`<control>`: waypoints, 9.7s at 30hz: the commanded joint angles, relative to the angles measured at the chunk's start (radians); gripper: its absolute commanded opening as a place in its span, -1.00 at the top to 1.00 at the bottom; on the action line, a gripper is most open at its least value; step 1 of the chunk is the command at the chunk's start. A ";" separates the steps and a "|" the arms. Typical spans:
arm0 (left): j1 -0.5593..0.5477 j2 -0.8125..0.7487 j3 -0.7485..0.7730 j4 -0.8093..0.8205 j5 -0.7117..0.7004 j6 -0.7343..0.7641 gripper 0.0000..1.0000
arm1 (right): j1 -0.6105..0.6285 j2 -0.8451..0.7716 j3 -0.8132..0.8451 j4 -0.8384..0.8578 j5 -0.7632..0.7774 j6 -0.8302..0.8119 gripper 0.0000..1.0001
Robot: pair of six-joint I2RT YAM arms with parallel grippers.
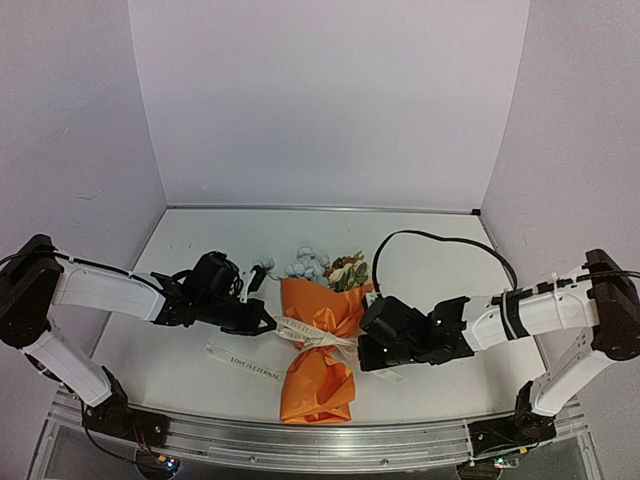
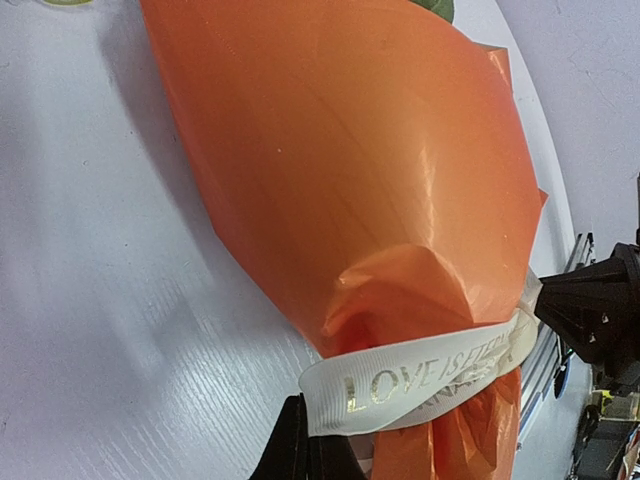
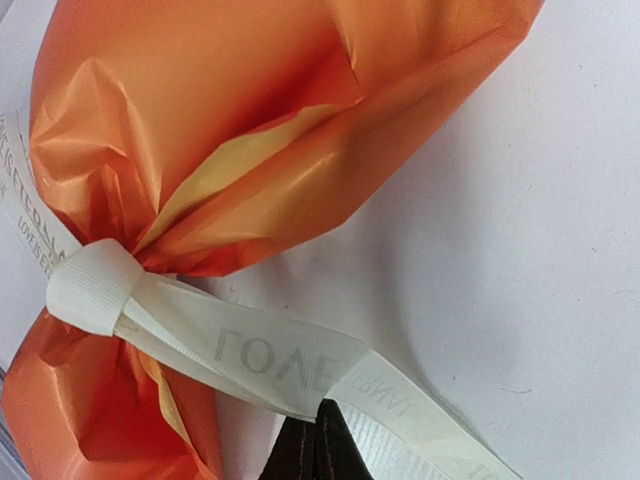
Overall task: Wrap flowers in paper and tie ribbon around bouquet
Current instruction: Tie the half-tied ribbon around the folded bouquet.
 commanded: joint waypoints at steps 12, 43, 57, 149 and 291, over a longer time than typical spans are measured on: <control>0.009 -0.058 -0.017 -0.015 -0.063 -0.020 1.00 | -0.047 -0.070 0.011 -0.209 -0.086 -0.090 1.00; 0.082 -0.055 -0.065 -0.141 -0.159 -0.100 1.00 | -0.070 0.013 0.059 -0.350 -0.111 -0.082 1.00; 0.252 -0.034 -0.094 -0.221 -0.153 -0.116 1.00 | -0.146 -0.042 -0.081 -0.231 -0.069 0.020 1.00; 0.282 -0.028 0.003 -0.182 0.070 0.062 1.00 | -0.174 0.311 0.445 -0.253 -0.558 -0.514 0.39; 0.316 0.031 0.028 -0.260 0.019 0.092 1.00 | 0.024 0.103 0.305 -0.500 0.176 -0.628 1.00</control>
